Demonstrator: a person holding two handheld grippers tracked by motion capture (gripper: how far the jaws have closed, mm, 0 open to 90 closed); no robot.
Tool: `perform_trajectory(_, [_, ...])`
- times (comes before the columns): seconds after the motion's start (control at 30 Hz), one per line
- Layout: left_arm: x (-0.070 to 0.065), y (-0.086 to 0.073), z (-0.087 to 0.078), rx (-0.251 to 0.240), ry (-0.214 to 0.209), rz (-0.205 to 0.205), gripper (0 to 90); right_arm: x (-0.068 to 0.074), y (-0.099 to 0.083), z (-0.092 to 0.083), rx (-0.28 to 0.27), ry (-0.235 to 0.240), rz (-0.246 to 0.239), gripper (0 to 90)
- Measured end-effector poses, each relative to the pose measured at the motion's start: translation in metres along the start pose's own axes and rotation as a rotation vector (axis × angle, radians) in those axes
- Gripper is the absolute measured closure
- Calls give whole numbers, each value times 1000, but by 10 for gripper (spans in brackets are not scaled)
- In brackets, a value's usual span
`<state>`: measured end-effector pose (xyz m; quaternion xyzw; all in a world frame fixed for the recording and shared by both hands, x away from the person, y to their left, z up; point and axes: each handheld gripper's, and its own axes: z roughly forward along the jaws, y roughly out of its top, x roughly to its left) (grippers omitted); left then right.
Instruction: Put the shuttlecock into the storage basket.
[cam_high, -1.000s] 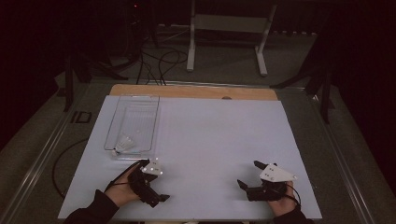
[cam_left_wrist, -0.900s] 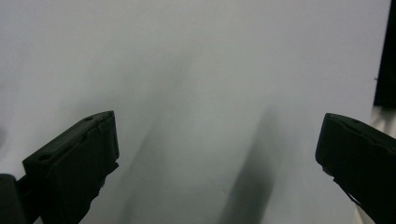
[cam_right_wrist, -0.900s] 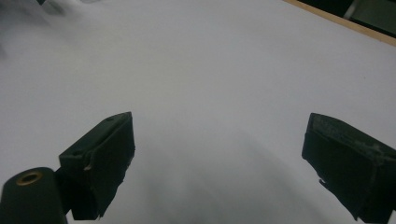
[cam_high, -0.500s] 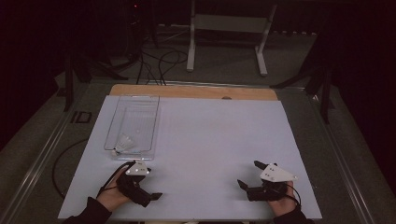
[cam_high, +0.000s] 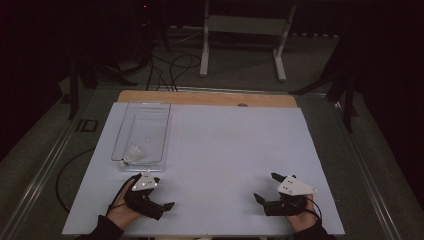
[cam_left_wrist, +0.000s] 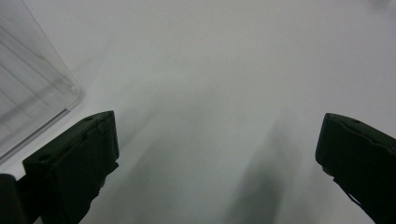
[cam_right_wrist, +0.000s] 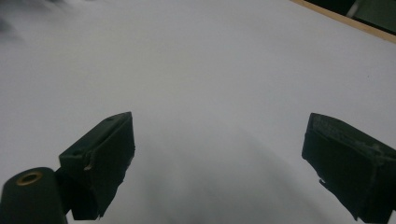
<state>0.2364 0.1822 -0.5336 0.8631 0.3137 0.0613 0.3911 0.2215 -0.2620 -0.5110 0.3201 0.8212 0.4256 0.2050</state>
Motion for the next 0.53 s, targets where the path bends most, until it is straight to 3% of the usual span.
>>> perform_trajectory(0.07, [-1, 0, 2, -18, 22, -12, 2, 0, 0, 0, 0, 0, 1, 92])
perform_trajectory(0.2, [-2, -1, 5, -26, 24, -28, 2, 0, 0, 0, -1, 1, -1, 92])
perform_trajectory(0.53, [-4, 0, 2, -37, 31, -5, 2, -1, 0, -1, 2, 0, -2, 92])
